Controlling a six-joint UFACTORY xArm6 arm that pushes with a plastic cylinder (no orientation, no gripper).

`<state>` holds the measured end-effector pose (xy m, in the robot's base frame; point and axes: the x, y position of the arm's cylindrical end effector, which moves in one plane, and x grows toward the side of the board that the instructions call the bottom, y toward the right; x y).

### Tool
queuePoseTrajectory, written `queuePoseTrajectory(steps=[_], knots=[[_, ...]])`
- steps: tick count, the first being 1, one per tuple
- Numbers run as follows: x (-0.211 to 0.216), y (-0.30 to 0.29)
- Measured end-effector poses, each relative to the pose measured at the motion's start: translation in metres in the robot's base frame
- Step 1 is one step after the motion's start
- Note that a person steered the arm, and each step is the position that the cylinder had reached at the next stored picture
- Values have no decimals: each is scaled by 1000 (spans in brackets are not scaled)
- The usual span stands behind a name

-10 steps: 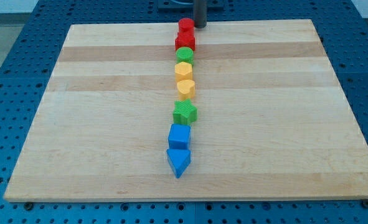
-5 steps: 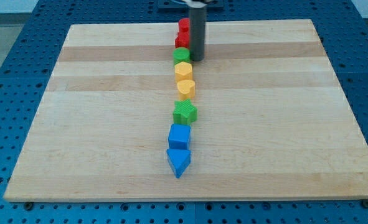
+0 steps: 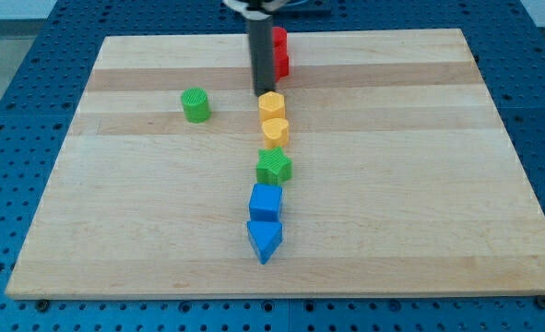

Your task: Point your arm at top of yellow heart

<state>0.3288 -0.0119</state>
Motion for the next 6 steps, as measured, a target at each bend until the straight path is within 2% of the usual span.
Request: queuePoseTrajectory(steps=[1,2,4,5,6], knots=[[14,44],[29,40],[41,-46],[51,-64],[51,-22]])
